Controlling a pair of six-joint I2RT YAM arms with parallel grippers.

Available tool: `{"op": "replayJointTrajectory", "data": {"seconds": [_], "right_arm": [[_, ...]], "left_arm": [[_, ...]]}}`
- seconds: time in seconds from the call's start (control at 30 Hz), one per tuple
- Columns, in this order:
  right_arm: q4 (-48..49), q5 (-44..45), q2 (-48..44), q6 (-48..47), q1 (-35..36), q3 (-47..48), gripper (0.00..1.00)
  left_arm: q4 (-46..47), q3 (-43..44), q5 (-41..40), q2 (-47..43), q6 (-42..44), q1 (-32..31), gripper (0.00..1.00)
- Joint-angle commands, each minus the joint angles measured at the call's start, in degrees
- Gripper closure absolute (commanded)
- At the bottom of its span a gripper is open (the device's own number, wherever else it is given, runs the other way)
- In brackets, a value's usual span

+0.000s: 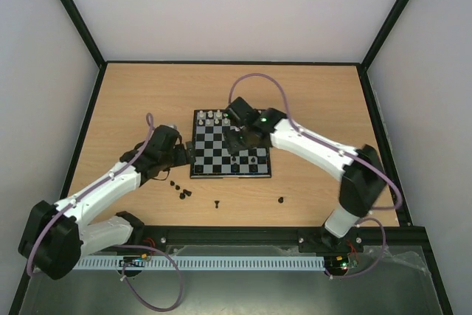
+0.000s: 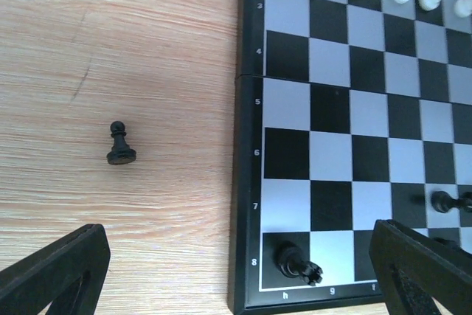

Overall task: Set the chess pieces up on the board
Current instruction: Pick up the chess piece at the center of the board.

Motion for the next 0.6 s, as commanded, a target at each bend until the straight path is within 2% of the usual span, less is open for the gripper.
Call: {"op": "replayJointTrajectory", "data": {"seconds": [0.0, 0.17, 0.57], "right_arm": [[4.01, 1.60, -9.33, 0.43, -0.43, -7.54, 0.30], [7.73, -1.92, -14.53, -0.23, -2.15, -15.35, 0.30], [14.46, -13.39, -18.97, -1.65, -2.39, -24.07, 0.36]], "left_arm": [[-3.19, 3.21, -1.52, 4.01, -0.65, 0.51, 0.01], [-6.64, 4.13, -1.10, 7.68, -1.47, 0.56, 0.00], [-20.20, 11.41, 1.14, 13.66, -5.18, 1.01, 0.01]]}}
